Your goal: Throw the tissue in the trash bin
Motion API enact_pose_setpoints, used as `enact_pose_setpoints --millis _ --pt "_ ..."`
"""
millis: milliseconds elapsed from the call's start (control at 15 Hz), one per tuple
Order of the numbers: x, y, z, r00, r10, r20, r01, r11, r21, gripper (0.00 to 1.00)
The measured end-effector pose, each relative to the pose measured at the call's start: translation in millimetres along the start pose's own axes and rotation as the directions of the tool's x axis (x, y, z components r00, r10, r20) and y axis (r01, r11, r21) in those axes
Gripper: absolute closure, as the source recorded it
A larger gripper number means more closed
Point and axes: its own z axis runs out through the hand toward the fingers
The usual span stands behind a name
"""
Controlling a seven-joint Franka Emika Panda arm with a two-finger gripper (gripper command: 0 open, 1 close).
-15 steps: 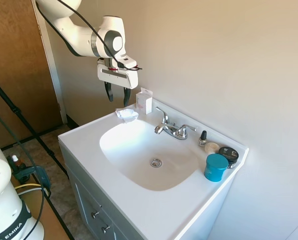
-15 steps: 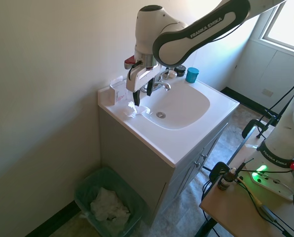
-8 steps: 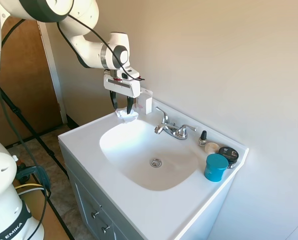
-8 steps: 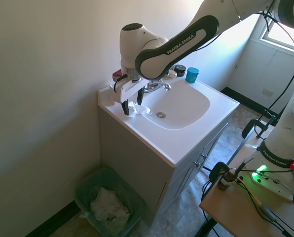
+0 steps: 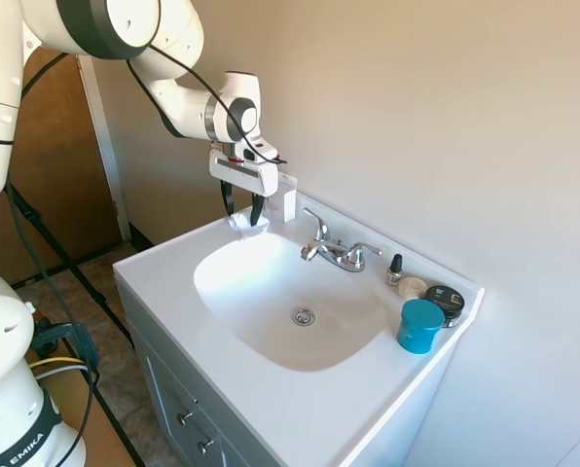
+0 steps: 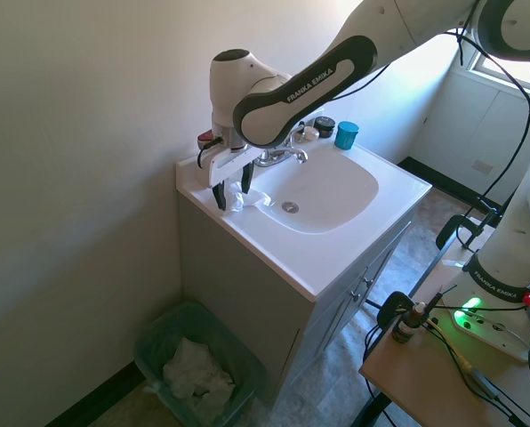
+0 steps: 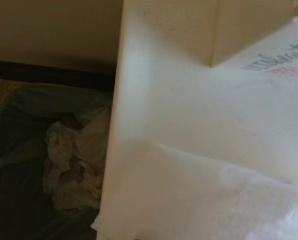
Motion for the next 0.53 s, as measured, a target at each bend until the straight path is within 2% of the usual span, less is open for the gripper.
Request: enact_pose_setpoints --millis 533 --pt "8.0 4.6 4.0 1.0 0.005 0.018 -0.005 1.0 0.003 1.0"
